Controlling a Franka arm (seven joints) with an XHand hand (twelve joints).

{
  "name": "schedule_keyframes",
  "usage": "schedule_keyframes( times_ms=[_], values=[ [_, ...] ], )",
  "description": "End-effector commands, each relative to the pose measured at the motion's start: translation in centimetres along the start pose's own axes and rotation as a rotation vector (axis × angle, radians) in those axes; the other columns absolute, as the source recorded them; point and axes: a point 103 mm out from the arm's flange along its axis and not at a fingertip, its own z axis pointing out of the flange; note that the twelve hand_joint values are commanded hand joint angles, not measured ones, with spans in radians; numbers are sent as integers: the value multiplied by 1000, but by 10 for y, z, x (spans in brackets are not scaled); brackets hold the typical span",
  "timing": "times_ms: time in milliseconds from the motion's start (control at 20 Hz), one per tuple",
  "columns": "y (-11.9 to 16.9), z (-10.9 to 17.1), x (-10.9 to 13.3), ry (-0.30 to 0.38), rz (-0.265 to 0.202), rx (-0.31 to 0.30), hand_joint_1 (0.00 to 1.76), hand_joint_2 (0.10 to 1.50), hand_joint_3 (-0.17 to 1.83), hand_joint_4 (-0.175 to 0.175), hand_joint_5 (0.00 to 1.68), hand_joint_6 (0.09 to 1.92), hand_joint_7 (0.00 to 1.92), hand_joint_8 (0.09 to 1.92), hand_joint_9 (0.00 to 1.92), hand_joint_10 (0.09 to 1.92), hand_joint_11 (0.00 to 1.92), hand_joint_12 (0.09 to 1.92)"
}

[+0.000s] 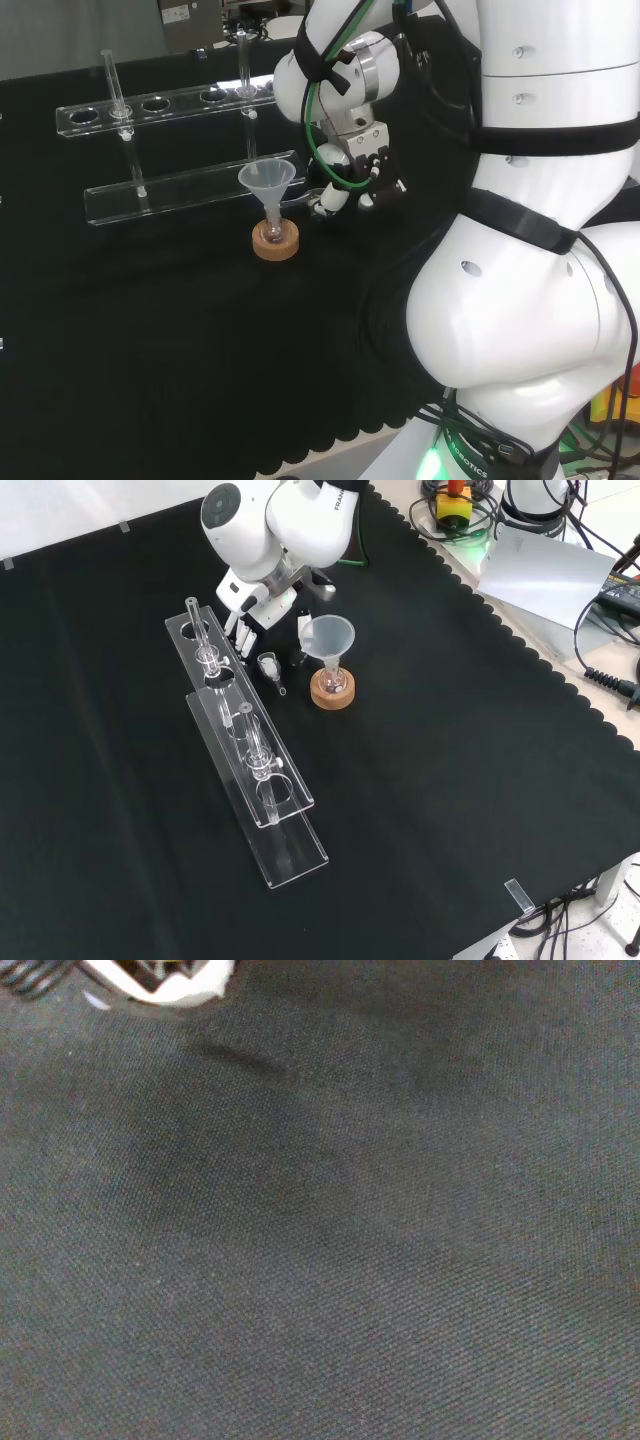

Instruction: Pick up the weighing funnel.

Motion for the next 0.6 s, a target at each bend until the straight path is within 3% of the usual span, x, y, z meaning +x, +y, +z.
schedule_keyframes(
  times_ms=[50,450,600],
  values=[
    [3,1,-1,-5,-3,7,791,670,528,-57,583,179,606,759,858,563,497,1287],
    [7,2,2,-15,-2,4,794,672,533,-57,565,264,620,765,873,563,502,1284],
    [6,3,2,-19,-2,3,797,673,535,-55,551,383,651,745,897,546,506,1283]
  ],
)
